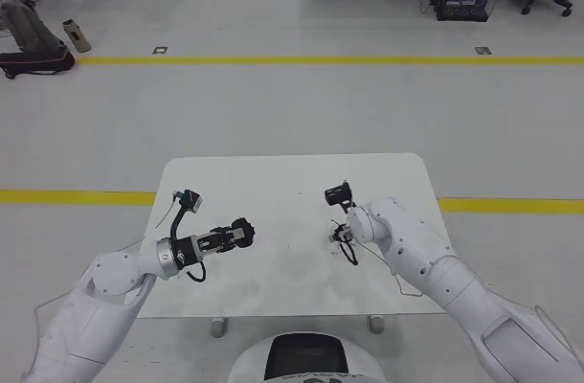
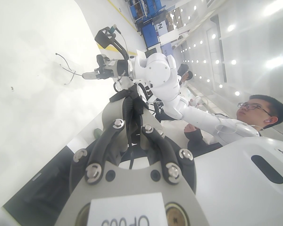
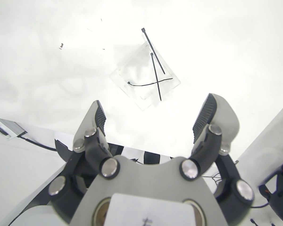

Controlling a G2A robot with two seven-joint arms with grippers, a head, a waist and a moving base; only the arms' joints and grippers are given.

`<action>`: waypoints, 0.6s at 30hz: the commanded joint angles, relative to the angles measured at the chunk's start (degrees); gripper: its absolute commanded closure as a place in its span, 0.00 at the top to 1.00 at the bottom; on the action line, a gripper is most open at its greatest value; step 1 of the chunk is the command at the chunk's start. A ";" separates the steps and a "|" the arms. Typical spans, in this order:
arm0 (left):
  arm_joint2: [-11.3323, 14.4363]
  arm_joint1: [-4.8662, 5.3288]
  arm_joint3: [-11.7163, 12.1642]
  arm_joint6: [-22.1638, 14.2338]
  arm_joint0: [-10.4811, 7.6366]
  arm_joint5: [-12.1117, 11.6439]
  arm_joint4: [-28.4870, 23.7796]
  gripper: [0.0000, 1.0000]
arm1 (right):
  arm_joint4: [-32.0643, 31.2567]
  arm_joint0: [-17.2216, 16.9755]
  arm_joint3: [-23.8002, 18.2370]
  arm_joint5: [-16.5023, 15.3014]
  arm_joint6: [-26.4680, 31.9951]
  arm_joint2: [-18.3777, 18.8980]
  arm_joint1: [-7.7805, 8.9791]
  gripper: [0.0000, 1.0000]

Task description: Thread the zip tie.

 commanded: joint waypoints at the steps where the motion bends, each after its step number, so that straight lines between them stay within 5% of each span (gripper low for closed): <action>1: 0.00 0.00 0.00 0.00 0.00 0.00 0.00 0.00 | 0.46 0.06 0.90 -0.38 -0.36 0.19 -0.21 0.48; 18: 0.00 0.00 0.00 0.00 0.00 0.00 0.00 0.00 | 1.01 2.51 8.21 -0.48 -0.03 -1.63 -3.01 0.30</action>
